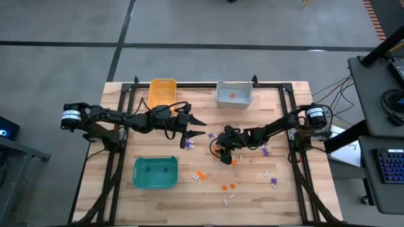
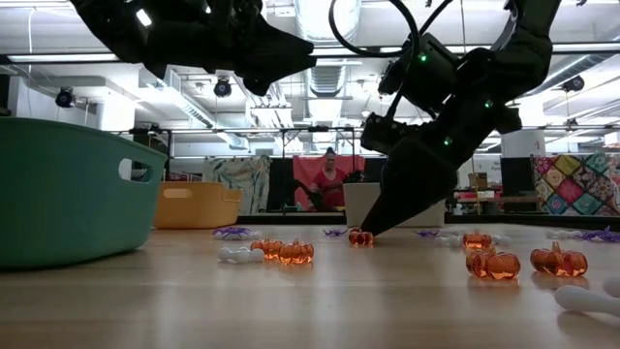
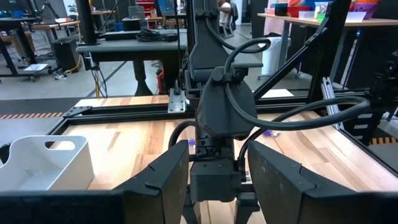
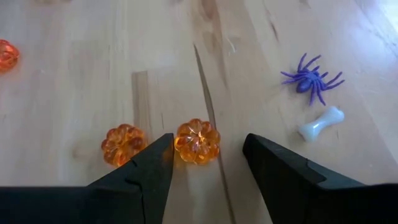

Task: Sort Halloween decoration
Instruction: Put the orange pumpkin toy into the gray bin

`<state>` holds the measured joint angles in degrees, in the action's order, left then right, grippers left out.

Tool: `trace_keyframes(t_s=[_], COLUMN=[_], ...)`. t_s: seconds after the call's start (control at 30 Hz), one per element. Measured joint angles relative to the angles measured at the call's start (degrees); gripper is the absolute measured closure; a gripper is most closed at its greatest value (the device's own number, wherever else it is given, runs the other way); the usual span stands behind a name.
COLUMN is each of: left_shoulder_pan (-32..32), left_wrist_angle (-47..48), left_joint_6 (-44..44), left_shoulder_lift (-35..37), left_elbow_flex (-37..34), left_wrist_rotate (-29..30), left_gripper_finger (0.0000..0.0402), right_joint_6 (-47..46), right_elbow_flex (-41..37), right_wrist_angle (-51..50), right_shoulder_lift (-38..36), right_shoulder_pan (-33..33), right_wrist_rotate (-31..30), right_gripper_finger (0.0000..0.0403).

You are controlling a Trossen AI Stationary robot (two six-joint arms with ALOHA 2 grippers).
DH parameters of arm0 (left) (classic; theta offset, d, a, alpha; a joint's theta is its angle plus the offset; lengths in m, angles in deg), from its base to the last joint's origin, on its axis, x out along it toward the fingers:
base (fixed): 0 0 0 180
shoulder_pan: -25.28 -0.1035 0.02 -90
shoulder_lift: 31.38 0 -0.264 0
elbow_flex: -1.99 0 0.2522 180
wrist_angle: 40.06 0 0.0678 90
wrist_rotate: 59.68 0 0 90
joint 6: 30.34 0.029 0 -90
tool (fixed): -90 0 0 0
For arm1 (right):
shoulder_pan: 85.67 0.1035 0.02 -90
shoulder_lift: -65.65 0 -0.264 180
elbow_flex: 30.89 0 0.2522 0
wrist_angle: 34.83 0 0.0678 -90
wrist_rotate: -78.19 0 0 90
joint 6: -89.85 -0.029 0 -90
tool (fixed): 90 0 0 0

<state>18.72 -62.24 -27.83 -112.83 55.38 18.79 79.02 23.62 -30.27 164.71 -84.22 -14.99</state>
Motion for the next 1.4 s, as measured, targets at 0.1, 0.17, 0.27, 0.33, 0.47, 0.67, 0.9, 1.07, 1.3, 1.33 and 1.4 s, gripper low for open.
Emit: trace_keyframes(t_s=[0.1,0.17,0.27,0.33,0.47,0.67,0.9,1.07,1.3,1.33,1.4], left_shoulder_pan=[0.00,0.00,0.00,0.00,0.00,0.00,0.00,0.00,-0.02,-0.02,0.00], left_wrist_angle=[0.02,0.00,0.01,0.00,0.02,0.02,0.10,0.81,7.04,8.25,10.15], left_joint_6=[0.00,0.00,0.00,0.00,0.00,0.00,0.00,0.05,0.97,1.07,1.24], left_shoulder_lift=[0.00,0.00,0.00,0.00,0.02,0.01,0.28,2.66,8.45,9.37,10.67], left_elbow_flex=[0.00,0.00,-0.02,-0.02,-0.02,-0.02,-0.02,-0.02,-0.02,-0.02,-0.02], left_wrist_rotate=[-0.02,0.00,0.00,0.00,0.00,0.00,0.00,-0.01,0.02,0.02,0.02], left_gripper_finger=[0.0253,0.0253,0.0253,0.0253,0.0253,0.0253,0.0253,0.0253,0.0253,0.0253,0.0253], right_joint_6=[0.28,0.28,0.43,0.78,1.05,1.03,1.12,1.05,0.40,0.46,0.93], right_elbow_flex=[0.00,0.00,0.00,0.00,0.00,0.02,0.02,0.00,-0.07,-0.07,-0.04], right_wrist_angle=[0.46,0.50,0.50,0.50,0.48,0.48,0.54,-0.36,-1.34,-1.60,-1.87], right_shoulder_lift=[0.25,0.29,0.29,0.29,0.31,0.33,0.26,-1.01,-6.26,-7.29,-9.31], right_shoulder_pan=[-0.11,-0.30,-0.33,-0.35,-0.37,-0.37,-0.37,-0.39,-1.73,-2.15,-3.18], right_wrist_rotate=[0.01,0.15,0.13,0.09,-0.04,-0.02,-0.02,0.13,0.13,0.13,0.14], right_gripper_finger=[0.0200,0.0200,0.0205,0.0216,0.0250,0.0299,0.0325,0.0317,0.0322,0.0323,0.0323])
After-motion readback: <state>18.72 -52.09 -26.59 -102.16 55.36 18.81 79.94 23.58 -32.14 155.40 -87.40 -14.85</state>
